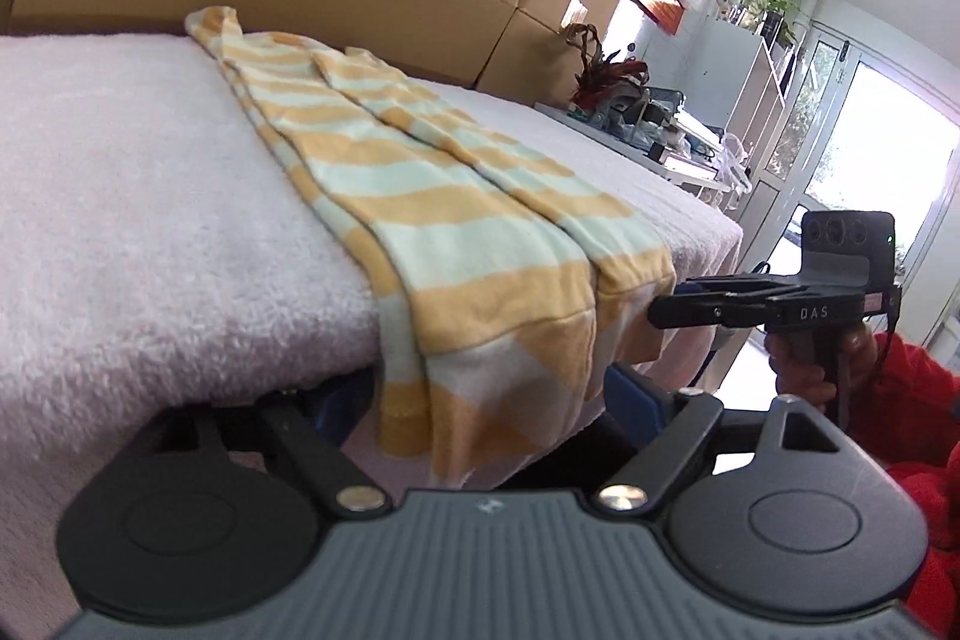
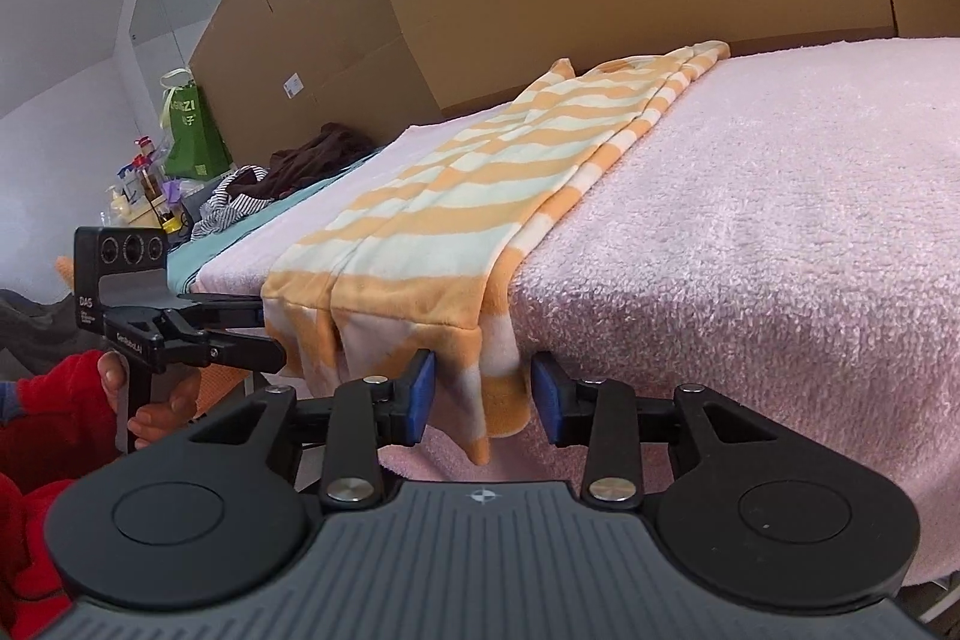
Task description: Fold clothes
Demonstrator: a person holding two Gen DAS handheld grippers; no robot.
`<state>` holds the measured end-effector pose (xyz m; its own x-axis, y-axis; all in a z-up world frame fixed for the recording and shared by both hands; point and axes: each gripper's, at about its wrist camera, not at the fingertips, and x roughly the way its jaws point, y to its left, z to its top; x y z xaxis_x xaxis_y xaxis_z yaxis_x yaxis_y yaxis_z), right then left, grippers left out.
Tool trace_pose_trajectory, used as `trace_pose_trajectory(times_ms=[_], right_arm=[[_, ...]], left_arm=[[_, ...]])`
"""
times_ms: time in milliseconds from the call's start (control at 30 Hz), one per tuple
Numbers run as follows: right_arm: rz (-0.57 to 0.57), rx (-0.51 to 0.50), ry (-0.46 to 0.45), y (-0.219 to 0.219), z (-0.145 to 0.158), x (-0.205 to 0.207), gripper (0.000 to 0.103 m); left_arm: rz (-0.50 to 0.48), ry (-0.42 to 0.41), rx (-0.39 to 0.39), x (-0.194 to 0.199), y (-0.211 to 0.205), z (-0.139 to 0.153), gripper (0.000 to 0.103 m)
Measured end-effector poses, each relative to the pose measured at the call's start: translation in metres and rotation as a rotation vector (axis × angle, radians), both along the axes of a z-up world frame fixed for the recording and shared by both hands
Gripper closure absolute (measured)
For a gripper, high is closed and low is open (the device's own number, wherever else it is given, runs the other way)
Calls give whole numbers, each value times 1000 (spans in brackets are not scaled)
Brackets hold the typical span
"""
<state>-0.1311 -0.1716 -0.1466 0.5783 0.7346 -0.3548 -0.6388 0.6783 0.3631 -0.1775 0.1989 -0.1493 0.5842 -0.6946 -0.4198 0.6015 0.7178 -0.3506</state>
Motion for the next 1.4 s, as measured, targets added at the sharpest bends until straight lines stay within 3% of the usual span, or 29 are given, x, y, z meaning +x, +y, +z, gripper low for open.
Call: trace_pose_trajectory(times_ms=[100, 167, 233, 367, 433, 467, 533, 700, 967, 1133, 1400], right_arm=[[29, 9, -13, 2, -4, 2, 57], [44, 3, -15, 4, -7, 2, 55], [56, -8, -7, 6, -10, 3, 55], [61, 20, 6, -1, -12, -1, 61], [66, 43, 22, -7, -10, -3, 73], [70, 49, 30, -9, -9, -4, 84], [80, 57, 37, -12, -6, -8, 89], [104, 82, 50, -17, 8, -13, 90], [161, 235, 33, -28, 51, 3, 90], [133, 319, 42, -25, 61, 33, 90], [14, 493, 182, -24, 45, 86, 90]], left_arm=[[-29, 7, 13, 6, -5, -1, 14], [-51, 10, 28, 7, -10, -3, 20], [-80, 33, 32, 9, -12, -6, 40], [-88, 26, 25, 5, -9, -3, 60], [-91, 34, 4, 3, -6, 1, 89], [-92, 39, -6, 3, -4, 2, 92], [-102, 45, -11, -1, -4, 5, 95], [-100, 25, -21, -10, -5, 19, 95], [-106, -60, -148, -7, 1, 62, 95], [-31, -82, -189, 31, 7, 71, 95], [119, 24, -233, 103, 18, 67, 95]])
